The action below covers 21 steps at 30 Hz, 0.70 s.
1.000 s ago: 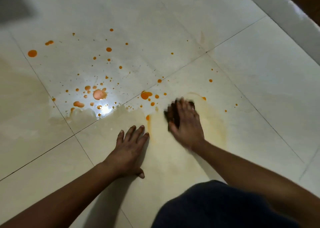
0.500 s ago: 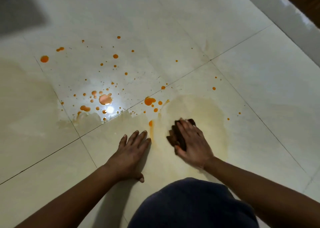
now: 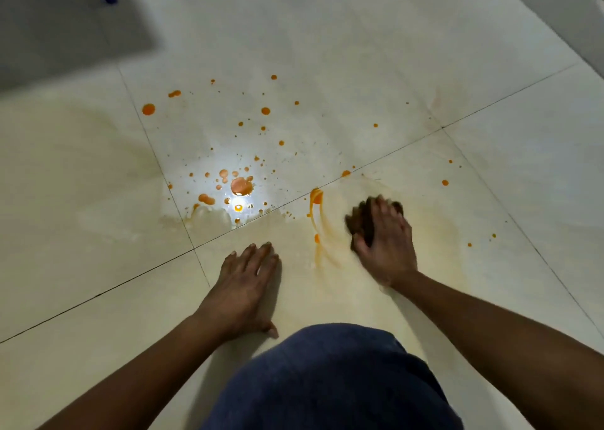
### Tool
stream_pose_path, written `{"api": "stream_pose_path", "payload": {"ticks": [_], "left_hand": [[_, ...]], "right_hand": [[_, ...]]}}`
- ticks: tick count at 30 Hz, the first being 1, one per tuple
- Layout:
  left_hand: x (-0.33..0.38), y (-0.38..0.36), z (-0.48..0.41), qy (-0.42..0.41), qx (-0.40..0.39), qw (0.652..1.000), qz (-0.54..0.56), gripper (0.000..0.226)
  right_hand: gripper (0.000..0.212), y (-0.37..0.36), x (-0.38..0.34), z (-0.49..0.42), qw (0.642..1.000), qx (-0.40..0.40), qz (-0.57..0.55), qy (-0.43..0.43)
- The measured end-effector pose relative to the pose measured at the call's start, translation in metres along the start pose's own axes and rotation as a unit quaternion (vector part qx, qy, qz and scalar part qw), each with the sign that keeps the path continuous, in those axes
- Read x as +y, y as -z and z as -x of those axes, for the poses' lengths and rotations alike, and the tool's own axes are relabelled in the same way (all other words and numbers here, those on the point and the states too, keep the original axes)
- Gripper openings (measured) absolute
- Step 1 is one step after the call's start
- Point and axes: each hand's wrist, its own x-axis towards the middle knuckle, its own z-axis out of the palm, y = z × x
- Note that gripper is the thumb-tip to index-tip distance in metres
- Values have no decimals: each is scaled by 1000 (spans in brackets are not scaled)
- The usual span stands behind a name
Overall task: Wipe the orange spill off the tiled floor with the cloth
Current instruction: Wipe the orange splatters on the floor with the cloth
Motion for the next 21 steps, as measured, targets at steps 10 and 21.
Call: {"api": "stream_pose_path", "payload": {"ticks": [10,21], "left_hand": [[-29,-3,3,-1,-35,999,8,137],[-35,-8,2,-22,-23,999,41,137]], "right_hand": [[83,-16,-26,57,981,-68,22,180],[81,-25,-69,66,976,-72,29,206]]}}
